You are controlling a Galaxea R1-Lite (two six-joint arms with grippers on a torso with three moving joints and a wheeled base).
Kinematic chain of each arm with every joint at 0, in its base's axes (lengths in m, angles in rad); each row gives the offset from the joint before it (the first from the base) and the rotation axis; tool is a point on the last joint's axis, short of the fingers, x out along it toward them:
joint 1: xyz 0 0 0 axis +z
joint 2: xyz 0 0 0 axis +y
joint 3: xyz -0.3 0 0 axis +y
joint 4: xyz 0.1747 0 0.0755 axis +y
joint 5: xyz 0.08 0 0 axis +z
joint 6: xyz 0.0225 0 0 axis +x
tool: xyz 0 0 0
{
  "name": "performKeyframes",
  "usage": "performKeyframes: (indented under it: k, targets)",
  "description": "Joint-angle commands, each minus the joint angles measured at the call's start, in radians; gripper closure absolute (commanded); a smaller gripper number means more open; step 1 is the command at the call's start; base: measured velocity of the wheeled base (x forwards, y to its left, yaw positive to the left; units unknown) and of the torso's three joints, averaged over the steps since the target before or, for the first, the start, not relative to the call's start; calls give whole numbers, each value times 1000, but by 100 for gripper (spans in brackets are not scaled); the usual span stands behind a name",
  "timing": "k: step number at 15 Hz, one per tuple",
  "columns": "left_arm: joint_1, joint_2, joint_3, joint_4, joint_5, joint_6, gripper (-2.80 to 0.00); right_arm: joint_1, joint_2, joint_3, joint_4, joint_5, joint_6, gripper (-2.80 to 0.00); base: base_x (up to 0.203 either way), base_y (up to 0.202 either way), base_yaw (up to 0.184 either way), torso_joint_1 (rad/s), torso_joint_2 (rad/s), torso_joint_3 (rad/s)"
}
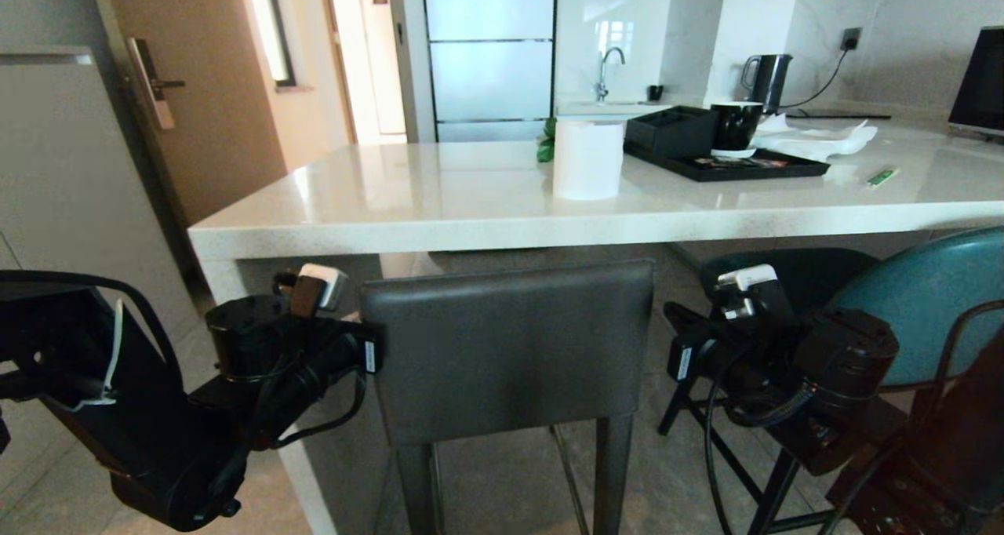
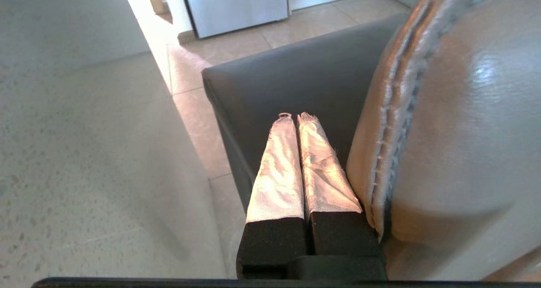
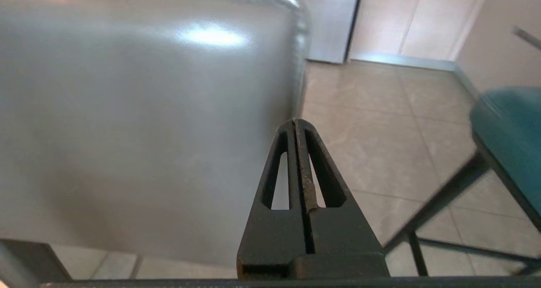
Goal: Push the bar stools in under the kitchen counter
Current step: Push the gray chair back under the dining table
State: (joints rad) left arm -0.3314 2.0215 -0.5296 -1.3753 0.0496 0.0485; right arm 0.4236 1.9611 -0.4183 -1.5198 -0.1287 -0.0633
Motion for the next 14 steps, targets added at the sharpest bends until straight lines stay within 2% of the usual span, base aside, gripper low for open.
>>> performKeyframes:
  k: [1, 7, 10, 12, 14]
  targets:
    - [-12, 18, -9, -5, 7, 1, 0, 6, -28, 19, -10, -3, -1, 0, 0, 0, 0, 0, 0, 0]
    - [-13, 115, -166, -2, 29, 0, 0, 6, -28, 23, -10, -3, -1, 0, 0, 0, 0, 0, 0, 0]
    - [-3, 125, -159, -4, 30, -1, 0, 6, -23, 19, -10, -3, -1, 0, 0, 0, 0, 0, 0, 0]
    - [40, 113, -131, -5, 29, -1, 0, 7, -24, 19, -10, -2, 0, 0, 0, 0, 0, 0, 0, 0]
    - [117, 92, -100, -5, 28, 0, 0, 3, -24, 24, -10, -3, 0, 0, 0, 0, 0, 0, 0, 0]
